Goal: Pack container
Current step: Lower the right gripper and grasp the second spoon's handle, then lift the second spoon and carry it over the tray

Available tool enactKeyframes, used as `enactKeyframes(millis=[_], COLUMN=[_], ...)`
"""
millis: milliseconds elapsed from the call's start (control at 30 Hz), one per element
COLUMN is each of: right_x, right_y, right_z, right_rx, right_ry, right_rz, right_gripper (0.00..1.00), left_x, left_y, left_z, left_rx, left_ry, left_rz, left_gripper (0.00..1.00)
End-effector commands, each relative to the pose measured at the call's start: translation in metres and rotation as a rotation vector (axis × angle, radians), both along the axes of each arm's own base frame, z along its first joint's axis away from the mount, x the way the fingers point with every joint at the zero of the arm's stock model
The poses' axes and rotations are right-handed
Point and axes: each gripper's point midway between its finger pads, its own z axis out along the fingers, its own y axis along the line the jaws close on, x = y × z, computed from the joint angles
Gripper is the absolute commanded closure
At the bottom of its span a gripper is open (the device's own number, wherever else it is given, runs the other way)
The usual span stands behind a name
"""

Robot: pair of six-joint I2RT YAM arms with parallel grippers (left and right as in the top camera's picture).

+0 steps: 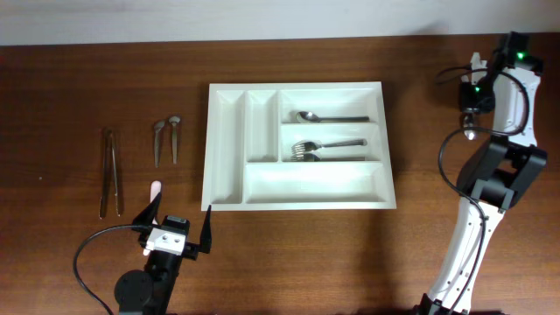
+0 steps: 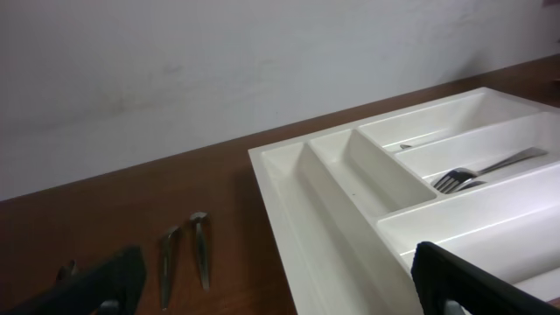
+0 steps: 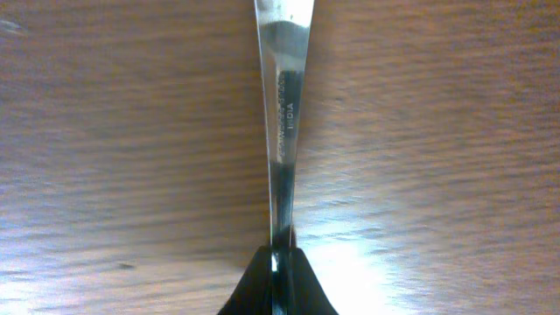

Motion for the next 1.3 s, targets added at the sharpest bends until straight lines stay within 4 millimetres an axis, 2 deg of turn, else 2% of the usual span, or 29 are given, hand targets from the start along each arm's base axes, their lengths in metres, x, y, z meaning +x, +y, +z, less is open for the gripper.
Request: enactKeyframes(millis=[0,167,300,400,533,700,900,1033,1267], right_x=[0.022,0.036,0.03,0.022,0.012,0.003,-0.011,-0.013,-0.018], right_y=[0.014,0.024,0.044,0.063,0.097,0.148,0.207,0.239,0.291], right_z=[0.03,0.099,0.147,0.175,0.197,0.211,0.206,0.207,0.204], right_rx=[0.01,0.062,0.077,0.123,0.212,0.384,0.586,0.664,0.702], right_ry=[-0.094,-0.251,-0.305,-0.337,-0.337,-0.299,-0.159,-0.102,-0.04], right_rz=[-0.095,-0.297,-0.305,-0.38,-0.443,-0.513,-0.752,-0.843,-1.012], right_gripper=[0.96,0.96,0.96,0.96,0.96,0.96,0.96,0.96,0.94], left_x=[0.0,0.0,0.0,0.0,0.0,0.0,0.0,0.0,0.0], left_y=[-0.001,-0.001,-0.001,-0.001,-0.001,-0.001,-0.001,-0.001,-0.001], left_z=[-0.001,-0.001,-0.001,-0.001,-0.001,-0.001,-0.001,-0.001,-0.001], left_rx=[-0.005,-0.005,-0.005,-0.005,-0.005,-0.005,-0.005,-0.005,-0.005], left_ry=[0.002,0.002,0.002,0.002,0.002,0.002,0.002,0.002,0.002], left_rz=[-0.004,-0.004,-0.004,-0.004,-0.004,-0.004,-0.004,-0.004,-0.004], left_gripper=[0.01,0.01,0.01,0.01,0.01,0.01,0.01,0.01,0.01])
